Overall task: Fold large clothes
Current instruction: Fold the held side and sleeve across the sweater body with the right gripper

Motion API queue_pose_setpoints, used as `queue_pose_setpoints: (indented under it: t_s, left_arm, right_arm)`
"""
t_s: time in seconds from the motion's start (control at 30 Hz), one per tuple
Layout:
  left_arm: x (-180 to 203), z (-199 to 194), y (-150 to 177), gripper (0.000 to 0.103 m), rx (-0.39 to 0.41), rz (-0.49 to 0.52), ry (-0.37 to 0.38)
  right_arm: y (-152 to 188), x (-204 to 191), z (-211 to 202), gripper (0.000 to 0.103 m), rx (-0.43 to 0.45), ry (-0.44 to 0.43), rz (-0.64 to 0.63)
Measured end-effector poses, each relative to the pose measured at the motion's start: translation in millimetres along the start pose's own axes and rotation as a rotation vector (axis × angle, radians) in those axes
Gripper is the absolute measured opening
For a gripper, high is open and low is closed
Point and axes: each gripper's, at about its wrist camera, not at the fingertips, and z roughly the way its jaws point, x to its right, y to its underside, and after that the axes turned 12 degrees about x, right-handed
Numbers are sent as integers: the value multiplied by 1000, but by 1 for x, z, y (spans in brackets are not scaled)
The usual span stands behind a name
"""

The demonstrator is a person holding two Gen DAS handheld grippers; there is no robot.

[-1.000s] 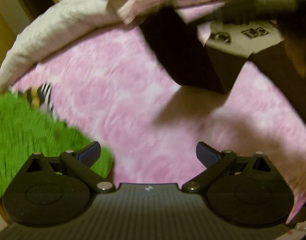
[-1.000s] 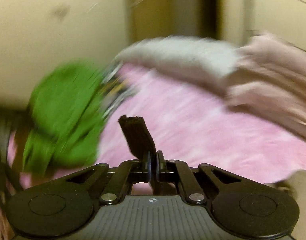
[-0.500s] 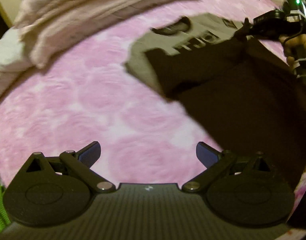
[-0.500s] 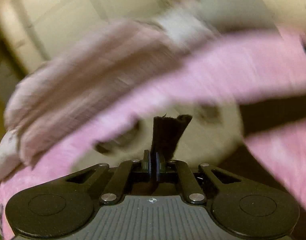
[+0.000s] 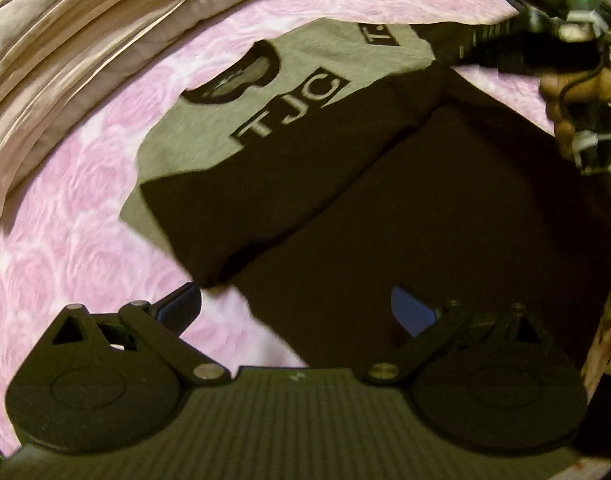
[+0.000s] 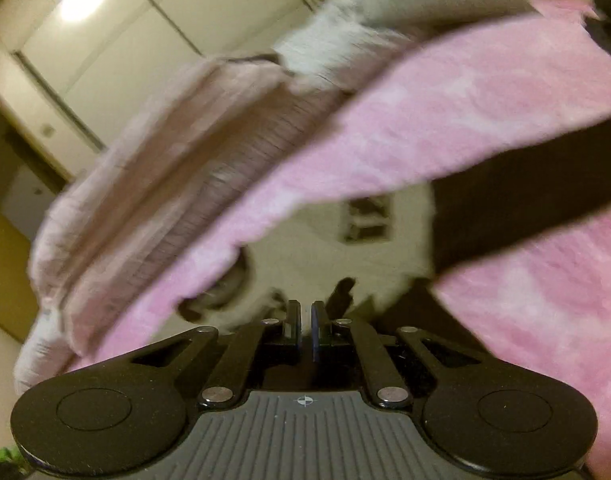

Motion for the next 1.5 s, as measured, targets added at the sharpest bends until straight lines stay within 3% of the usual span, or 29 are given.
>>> queue_pose_setpoints:
  t_s: [0.07, 0.1, 0.13, 0.2, 0.3, 0.4, 0.43, 0.47, 0.5, 0.67, 0.87, 0.97, 1.03, 1.1, 1.17, 1.2, 1.23, 1.4, 1.5]
  left_arm:
    - [5, 7, -7, 100, 4, 20, 6]
    - [6, 9, -10, 100, 4, 24, 9]
    - [8, 11, -13, 100, 6, 25, 14]
    - [12, 15, -16, 100, 6, 27, 20]
    - [16, 20, -18, 100, 4, 27, 23]
    - [18, 21, -19, 100, -4, 21, 16]
    - [17, 20, -18, 100, -6, 18, 13]
    - [17, 20, -18, 100, -9, 17, 10]
    - [16, 19, -18, 100, -12, 15, 7]
    - [15, 19, -21, 100, -17, 11, 6]
    - [26, 31, -29, 100, -16, 31, 26]
    - [32, 35, -34, 100, -12, 33, 39]
    - [36, 40, -37, 100, -13, 44, 48]
    - [39, 44, -39, 100, -14, 47, 52]
    - [39, 48, -42, 100, -12, 44, 53]
    - [38, 49, -43, 100, -12, 42, 55]
    - [38, 51, -45, 100, -13, 40, 56]
    - [36, 56, -54, 100, -1, 43, 54]
    - [36, 65, -56, 100, -8, 49, 59]
  right_arm:
    - [5, 15, 3, 4, -50, 80, 36]
    - [6, 18, 2, 14, -54, 89, 50]
    - [6, 20, 0, 34, -51, 72, 63]
    - [6, 16, -1, 59, -38, 34, 42]
    - [7, 15, 12, 59, -68, 9, 41]
    - [12, 12, 27, 59, -110, 16, 33]
    - [13, 10, 30, 51, -107, 15, 23]
    - [12, 9, 32, 38, -106, 23, 20]
    - [10, 8, 32, 1, -109, 26, 29]
    - [-13, 10, 2, 0, -4, 72, 2]
    - [-3, 35, 14, 0, -80, 132, 68]
    - [-2, 34, 10, 10, -69, 121, 58]
    - [0, 35, 13, 29, -82, 111, 71]
    - [1, 34, 16, 30, -86, 94, 77]
    - [0, 32, 21, 30, -96, 63, 77]
    - [-1, 30, 24, 25, -106, 51, 69]
    - [-2, 28, 25, 0, -111, 45, 54]
    - [-20, 26, -2, 0, -19, 91, 0]
    - [-12, 36, 2, 0, -50, 130, -18]
